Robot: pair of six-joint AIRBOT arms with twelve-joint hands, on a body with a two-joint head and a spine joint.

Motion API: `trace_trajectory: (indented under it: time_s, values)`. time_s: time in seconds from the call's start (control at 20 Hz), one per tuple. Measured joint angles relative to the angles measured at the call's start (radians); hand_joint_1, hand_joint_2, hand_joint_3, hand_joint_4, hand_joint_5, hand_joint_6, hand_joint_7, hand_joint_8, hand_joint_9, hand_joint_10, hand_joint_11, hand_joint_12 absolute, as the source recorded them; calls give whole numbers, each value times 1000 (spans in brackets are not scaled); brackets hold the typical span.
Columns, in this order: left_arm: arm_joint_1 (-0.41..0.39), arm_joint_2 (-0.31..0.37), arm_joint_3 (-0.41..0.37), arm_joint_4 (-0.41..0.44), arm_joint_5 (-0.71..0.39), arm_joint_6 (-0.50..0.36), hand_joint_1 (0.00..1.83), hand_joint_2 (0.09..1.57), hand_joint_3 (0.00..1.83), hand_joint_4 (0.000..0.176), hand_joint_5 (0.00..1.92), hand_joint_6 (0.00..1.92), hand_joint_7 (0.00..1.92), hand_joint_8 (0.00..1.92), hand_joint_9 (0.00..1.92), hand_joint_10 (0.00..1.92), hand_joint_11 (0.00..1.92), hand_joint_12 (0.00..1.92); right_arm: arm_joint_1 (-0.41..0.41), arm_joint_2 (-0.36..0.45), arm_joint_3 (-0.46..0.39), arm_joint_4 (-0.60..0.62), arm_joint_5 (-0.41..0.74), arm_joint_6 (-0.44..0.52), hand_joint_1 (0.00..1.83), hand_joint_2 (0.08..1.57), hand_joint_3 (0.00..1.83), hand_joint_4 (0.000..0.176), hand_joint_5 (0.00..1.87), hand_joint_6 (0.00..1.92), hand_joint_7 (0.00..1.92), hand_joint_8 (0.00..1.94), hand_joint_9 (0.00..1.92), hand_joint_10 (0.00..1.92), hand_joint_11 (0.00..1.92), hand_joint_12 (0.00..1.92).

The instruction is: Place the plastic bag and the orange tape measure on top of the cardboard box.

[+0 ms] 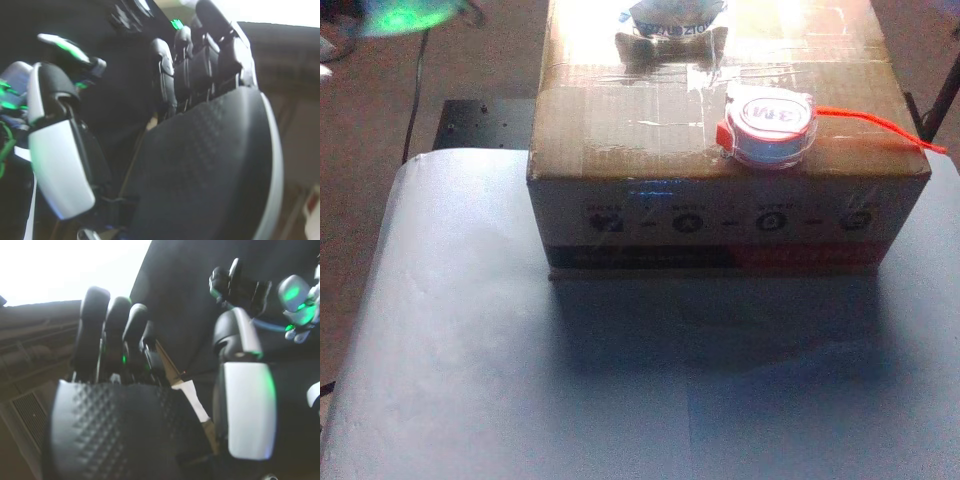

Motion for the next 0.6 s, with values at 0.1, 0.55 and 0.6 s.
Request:
trace_trajectory:
  time_s: [0.1,0.55,0.6]
  values:
    - [51,27,-24,0,86,0,854,1137,15,57,387,50,377,10,205,320,0,1238,-57,27,-10,57,-72,0,751,1300,51,0,0,392,61,374,0,815,0,1338]
    - [250,92,-63,-127,433,-41,361,1311,0,95,258,30,247,5,320,66,0,1078,-133,46,-20,118,-269,48,435,1108,0,58,27,12,301,69,47,894,0,1239]
    - [261,94,-70,-127,459,-43,361,1311,0,95,258,30,247,5,320,66,0,1078,-145,46,-21,125,-277,66,435,1108,0,58,27,12,301,69,47,894,0,1239]
